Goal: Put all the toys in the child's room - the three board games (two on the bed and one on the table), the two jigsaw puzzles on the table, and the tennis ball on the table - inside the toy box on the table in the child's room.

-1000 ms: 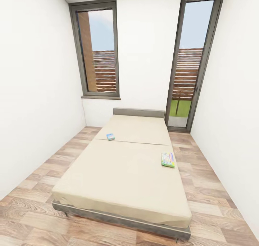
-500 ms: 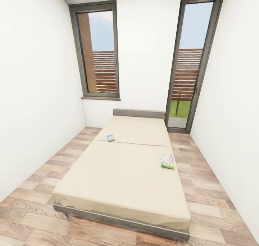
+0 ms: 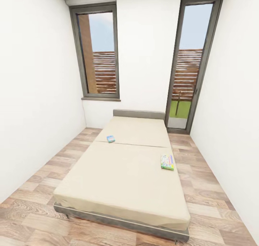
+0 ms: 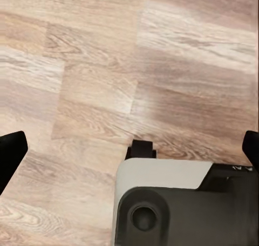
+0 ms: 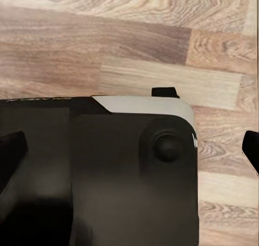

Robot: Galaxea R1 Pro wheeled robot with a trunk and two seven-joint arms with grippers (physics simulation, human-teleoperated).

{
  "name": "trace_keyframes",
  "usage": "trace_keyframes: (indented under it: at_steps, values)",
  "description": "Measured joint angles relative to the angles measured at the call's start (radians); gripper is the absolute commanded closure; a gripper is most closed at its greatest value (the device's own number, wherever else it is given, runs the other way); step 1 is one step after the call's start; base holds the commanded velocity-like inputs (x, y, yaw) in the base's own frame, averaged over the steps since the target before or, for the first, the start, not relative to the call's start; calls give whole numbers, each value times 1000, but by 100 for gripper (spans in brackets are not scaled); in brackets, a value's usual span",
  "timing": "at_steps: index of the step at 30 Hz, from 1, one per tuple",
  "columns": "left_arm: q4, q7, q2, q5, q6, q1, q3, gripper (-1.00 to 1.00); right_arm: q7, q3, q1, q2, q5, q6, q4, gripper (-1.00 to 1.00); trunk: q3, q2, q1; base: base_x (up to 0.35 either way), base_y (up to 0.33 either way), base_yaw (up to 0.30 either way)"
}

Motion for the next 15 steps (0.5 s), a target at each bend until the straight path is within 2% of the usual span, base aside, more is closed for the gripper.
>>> trace_keyframes:
  at_steps: [7, 11, 15]
  values:
    - [-29, -165, 30, 0, 16, -39, 0, -100, 0, 1, -13, -3, 0, -1, -11, -100, 22, 49, -27, 0, 0, 0]
    - [-47, -209, 37, -1, 15, -42, -1, -100, -2, 4, -14, -1, 7, -4, -12, -100, 34, 77, -42, 0, 0, 0]
    - [-52, -223, 39, -3, 4, -43, -3, -100, -3, 7, -14, 2, 11, -8, -12, -100, 47, 105, -58, 0, 0, 0]
